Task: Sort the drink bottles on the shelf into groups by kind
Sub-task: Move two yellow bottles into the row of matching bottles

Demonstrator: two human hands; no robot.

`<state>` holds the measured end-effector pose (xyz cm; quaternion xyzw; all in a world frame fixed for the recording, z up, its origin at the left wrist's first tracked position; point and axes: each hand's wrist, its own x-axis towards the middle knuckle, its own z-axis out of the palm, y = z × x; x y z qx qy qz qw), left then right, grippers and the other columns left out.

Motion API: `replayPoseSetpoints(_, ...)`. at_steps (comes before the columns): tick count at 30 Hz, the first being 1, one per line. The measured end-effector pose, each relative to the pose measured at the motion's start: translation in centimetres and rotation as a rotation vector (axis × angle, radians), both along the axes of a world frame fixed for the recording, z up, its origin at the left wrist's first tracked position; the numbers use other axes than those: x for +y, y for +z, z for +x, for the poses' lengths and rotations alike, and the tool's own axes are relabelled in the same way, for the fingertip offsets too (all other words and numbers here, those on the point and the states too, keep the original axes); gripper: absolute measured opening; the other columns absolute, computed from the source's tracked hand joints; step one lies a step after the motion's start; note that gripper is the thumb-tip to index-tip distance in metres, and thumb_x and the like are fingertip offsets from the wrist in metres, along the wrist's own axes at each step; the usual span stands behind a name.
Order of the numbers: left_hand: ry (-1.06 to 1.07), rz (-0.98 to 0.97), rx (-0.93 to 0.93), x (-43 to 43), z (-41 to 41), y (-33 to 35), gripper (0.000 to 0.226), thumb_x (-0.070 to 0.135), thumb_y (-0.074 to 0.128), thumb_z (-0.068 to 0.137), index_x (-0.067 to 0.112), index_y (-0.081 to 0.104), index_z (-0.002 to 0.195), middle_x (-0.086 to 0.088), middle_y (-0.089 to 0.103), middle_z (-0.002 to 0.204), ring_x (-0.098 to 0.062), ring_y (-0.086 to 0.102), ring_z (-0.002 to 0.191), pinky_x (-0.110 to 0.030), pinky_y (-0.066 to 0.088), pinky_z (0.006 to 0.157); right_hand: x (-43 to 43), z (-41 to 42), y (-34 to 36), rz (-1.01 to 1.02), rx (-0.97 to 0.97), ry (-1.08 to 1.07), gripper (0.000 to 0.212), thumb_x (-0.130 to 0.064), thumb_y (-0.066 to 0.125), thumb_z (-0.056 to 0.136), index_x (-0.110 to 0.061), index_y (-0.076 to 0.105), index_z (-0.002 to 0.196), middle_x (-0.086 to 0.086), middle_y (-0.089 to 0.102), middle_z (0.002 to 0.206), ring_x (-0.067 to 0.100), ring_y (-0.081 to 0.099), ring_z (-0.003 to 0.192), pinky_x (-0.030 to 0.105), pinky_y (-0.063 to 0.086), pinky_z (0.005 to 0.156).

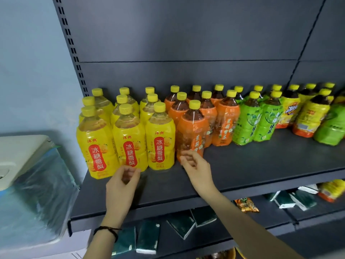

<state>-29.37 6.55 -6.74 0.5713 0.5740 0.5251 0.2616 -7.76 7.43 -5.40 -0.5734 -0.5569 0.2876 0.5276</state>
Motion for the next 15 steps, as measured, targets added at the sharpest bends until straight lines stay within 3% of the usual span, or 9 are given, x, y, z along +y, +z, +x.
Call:
replayPoseSetpoints(3, -0.086, -0.011, 0.019, -0.4, 1.7, 0.4, 0.012, 0.036, 0.069, 0.084, 0.028, 0.062, 0.091, 0.01, 0.068, 0.089, 0.002, 0.061, 0.084, -0.023, 0.044, 0.074, -1.1, 3.5, 0.2, -0.006, -0.011, -0.043, 0.015, -0.023, 0.061, 0.093, -0.022, 0.064, 0.108, -0.013, 0.066, 0.092, -0.012, 0.058, 0.078, 0.007, 0.045, 0.071)
replayPoseSetpoints(7, -0.171, 0.019, 0.106, -0.8, 6.6, 1.1, 0.017, 0.044, 0.065, 0.085, 0.035, 0.059, 0.099, 0.012, 0.068, 0.092, -0.004, 0.062, 0.091, -0.032, 0.048, 0.077, -2.6, 9.4, 1.0, -0.038, -0.037, -0.06, 0.022, -0.026, 0.061, 0.093, -0.021, 0.059, 0.114, -0.008, 0.063, 0.097, -0.005, 0.058, 0.079, 0.009, 0.045, 0.071)
replayPoseSetpoints(11, -0.235, 0.011, 0.148, -0.3, 14.3, 1.1, 0.019, 0.045, 0.064, 0.084, 0.039, 0.057, 0.101, 0.012, 0.067, 0.092, -0.006, 0.063, 0.092, -0.036, 0.052, 0.079, -4.3, 17.0, 1.1, -0.087, -0.08, -0.071, 0.033, -0.028, 0.064, 0.091, -0.024, 0.054, 0.122, -0.007, 0.061, 0.111, 0.009, 0.06, 0.098, 0.017, 0.047, 0.083)
replayPoseSetpoints(15, -0.334, 0.004, 0.187, -0.9, 24.1, 1.2, 0.02, 0.043, 0.061, 0.086, 0.038, 0.056, 0.104, 0.013, 0.064, 0.096, -0.005, 0.061, 0.095, -0.033, 0.051, 0.081, -6.6, 26.4, 1.0, -0.114, -0.121, -0.115, 0.04, -0.031, 0.063, 0.09, -0.024, 0.052, 0.127, -0.009, 0.058, 0.119, 0.01, 0.055, 0.11, 0.023, 0.044, 0.093)
